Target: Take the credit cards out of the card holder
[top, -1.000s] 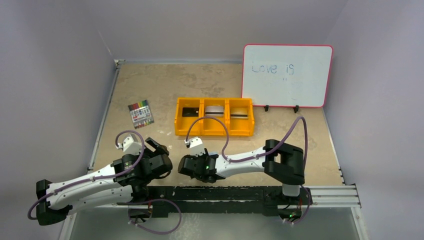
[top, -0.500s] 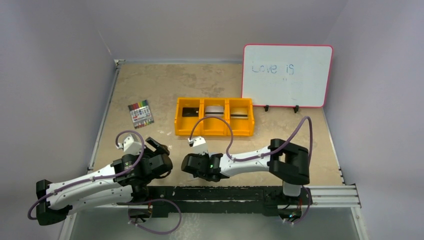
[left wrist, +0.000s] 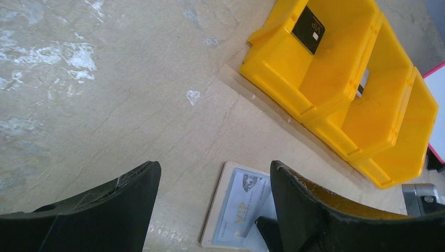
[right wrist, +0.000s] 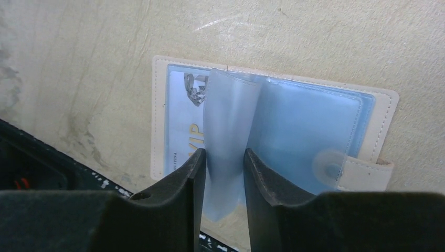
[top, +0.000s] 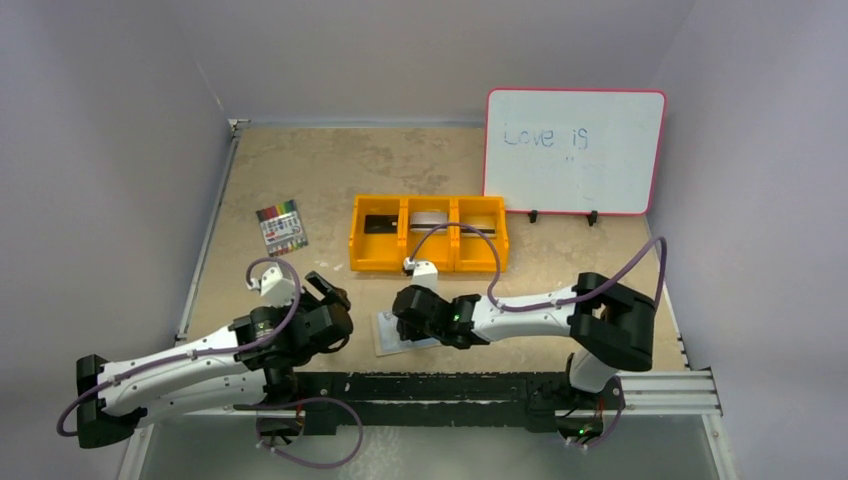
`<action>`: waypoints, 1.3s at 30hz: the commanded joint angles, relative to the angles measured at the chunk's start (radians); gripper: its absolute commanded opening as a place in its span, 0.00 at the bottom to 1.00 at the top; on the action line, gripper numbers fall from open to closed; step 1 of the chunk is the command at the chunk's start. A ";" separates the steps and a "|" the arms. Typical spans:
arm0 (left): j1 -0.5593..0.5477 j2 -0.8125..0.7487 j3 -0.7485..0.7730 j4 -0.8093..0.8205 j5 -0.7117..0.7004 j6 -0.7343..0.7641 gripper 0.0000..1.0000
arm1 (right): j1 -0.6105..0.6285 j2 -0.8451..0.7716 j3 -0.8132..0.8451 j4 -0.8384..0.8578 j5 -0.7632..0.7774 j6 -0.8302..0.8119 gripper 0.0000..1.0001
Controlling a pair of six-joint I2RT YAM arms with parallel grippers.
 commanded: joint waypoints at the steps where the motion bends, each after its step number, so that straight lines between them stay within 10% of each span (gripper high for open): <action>1: -0.003 0.035 0.004 0.148 0.016 0.152 0.76 | -0.027 -0.078 -0.057 0.095 -0.039 0.065 0.36; 16: -0.003 0.252 0.023 0.470 0.179 0.410 0.76 | -0.041 -0.113 -0.072 -0.125 0.107 0.221 0.40; 39: -0.003 0.371 0.060 0.482 0.206 0.429 0.76 | -0.069 -0.546 -0.270 -0.231 0.177 0.289 0.47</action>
